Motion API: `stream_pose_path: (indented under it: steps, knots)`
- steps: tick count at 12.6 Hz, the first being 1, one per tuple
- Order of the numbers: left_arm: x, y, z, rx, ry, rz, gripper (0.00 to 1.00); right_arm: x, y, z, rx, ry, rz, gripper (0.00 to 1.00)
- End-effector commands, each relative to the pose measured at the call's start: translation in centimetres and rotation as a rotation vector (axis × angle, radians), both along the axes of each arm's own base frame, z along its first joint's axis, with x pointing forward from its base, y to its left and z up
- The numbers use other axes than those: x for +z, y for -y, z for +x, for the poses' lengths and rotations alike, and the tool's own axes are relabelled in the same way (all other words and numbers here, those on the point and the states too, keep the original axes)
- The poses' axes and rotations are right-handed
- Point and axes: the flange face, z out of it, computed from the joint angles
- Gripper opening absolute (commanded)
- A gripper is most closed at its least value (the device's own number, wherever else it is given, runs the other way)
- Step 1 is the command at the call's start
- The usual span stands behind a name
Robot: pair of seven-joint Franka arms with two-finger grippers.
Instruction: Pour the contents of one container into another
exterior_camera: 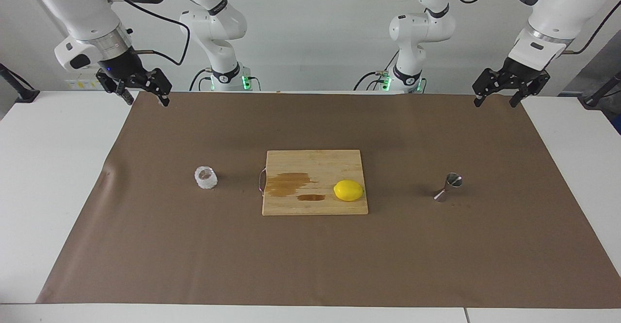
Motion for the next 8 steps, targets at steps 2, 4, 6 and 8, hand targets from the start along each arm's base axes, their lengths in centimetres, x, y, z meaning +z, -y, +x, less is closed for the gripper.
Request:
stream_pose_path:
  steps: [2,4,6,8]
  knots:
    - [-0.5,0.5,-0.6,-0.012,-0.026,-0.009,1.0,0.4,0.0,-0.2,-0.012,-0.008,0.016,1.0]
    - [-0.5,0.6,-0.8,-0.017,-0.032,-0.012,1.0,0.4,0.0,-0.2,-0.012,-0.008,0.016,1.0]
    - [-0.6,-0.2,-0.7,-0.003,-0.035,-0.012,1.0,0.4,0.0,-0.2,-0.012,-0.008,0.016,1.0]
    - [-0.5,-0.2,-0.7,-0.004,-0.034,-0.013,1.0,0.4,-0.1,-0.2,-0.01,-0.008,0.016,1.0]
